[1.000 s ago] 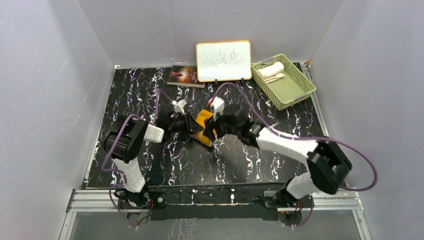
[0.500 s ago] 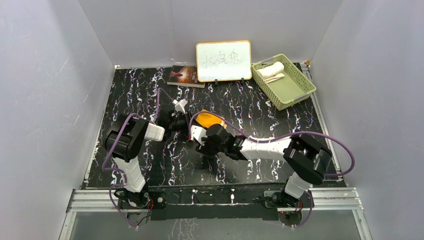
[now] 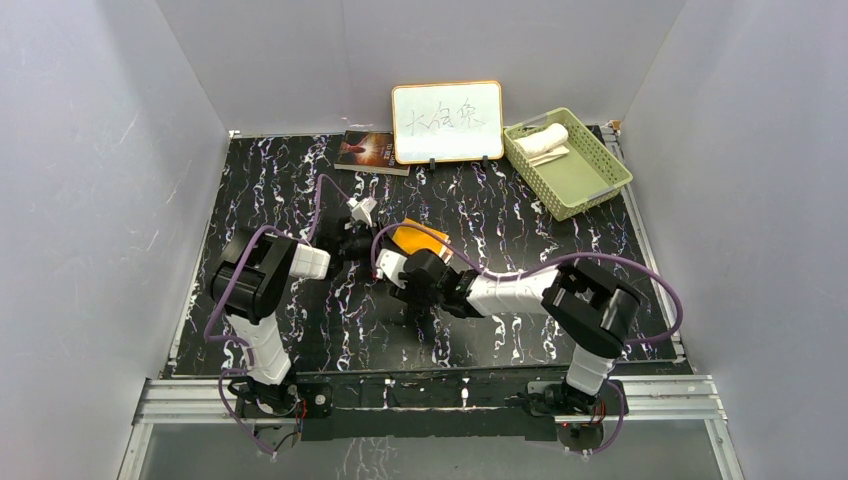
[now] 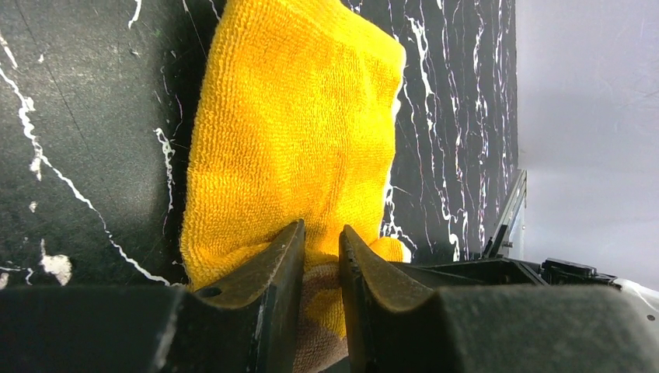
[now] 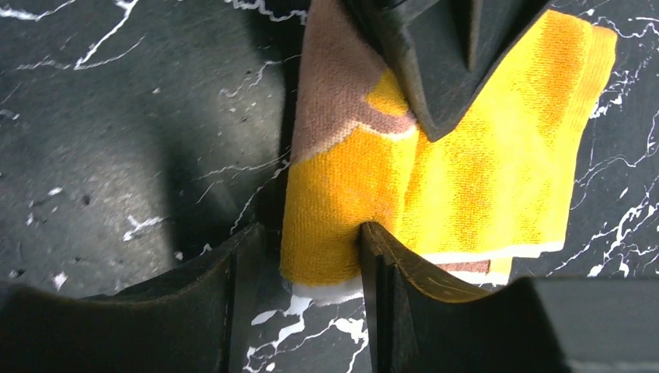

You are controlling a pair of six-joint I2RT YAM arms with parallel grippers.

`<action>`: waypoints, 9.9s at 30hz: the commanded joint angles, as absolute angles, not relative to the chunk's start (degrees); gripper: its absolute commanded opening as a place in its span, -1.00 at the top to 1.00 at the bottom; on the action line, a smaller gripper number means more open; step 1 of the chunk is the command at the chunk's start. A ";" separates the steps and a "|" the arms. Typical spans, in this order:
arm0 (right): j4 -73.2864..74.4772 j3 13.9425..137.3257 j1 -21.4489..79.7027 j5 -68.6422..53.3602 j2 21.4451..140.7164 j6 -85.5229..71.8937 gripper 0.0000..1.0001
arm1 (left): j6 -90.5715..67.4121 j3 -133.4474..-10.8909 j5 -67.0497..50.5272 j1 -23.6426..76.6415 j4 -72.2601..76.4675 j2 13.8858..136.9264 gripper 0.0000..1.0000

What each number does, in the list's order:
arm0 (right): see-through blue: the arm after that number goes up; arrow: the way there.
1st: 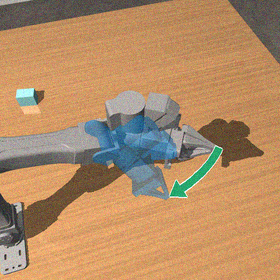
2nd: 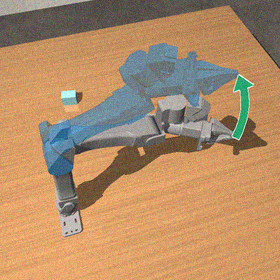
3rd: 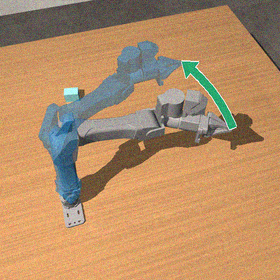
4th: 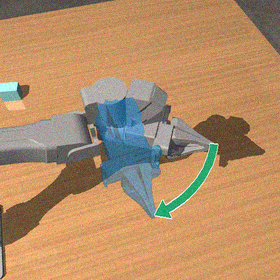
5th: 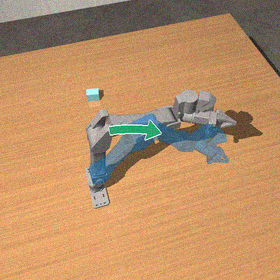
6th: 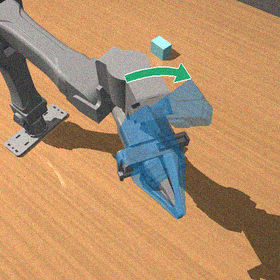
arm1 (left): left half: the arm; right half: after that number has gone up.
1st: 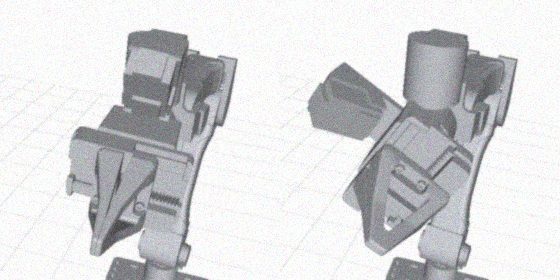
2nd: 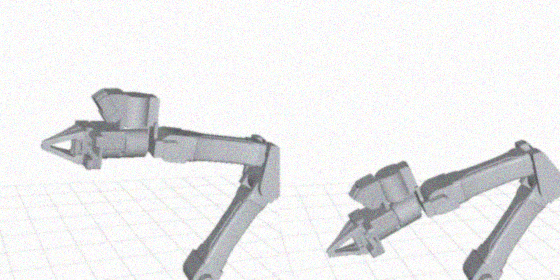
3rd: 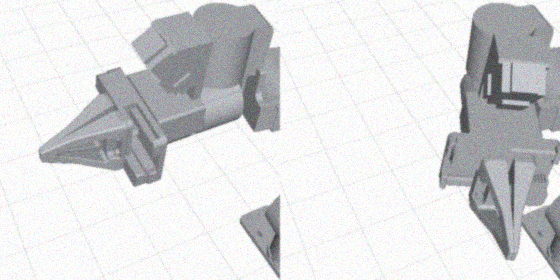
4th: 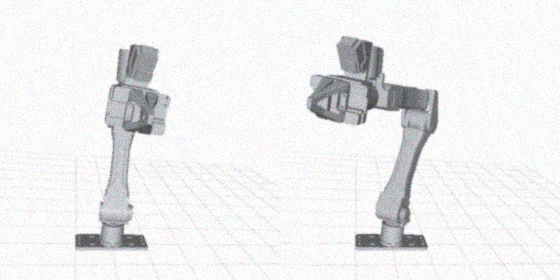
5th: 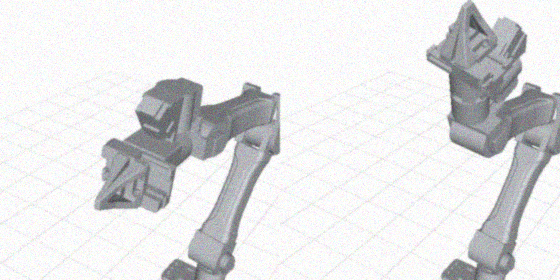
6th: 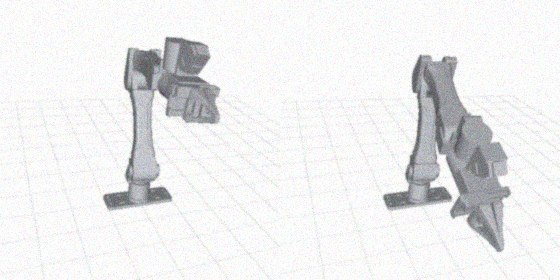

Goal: Roll the towels
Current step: Roll the towel at the center of the board, then pick up the towel at the center of the board, then place the towel in the bin.

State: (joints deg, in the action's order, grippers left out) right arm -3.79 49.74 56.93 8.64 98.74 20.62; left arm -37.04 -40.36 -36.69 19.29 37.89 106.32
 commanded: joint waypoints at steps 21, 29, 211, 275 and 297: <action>8.76 53.60 50.00 -13.47 102.24 5.79 0.93 | -29.95 -36.86 -33.00 19.07 22.24 104.01 0.53; 6.52 47.21 51.83 -24.54 96.34 -0.61 0.94 | -35.26 -28.32 -30.07 19.16 19.82 89.54 0.52; -10.26 51.84 52.57 -0.52 93.12 25.16 -0.35 | -40.04 -39.28 -35.73 15.67 43.17 106.30 0.23; -25.85 55.13 9.43 -24.87 88.87 -34.07 0.34 | -40.72 -53.02 -32.38 2.99 13.83 80.84 0.10; -8.91 80.96 -7.20 9.06 111.95 -81.53 0.64 | -38.88 -51.70 -34.95 2.99 7.41 77.59 0.09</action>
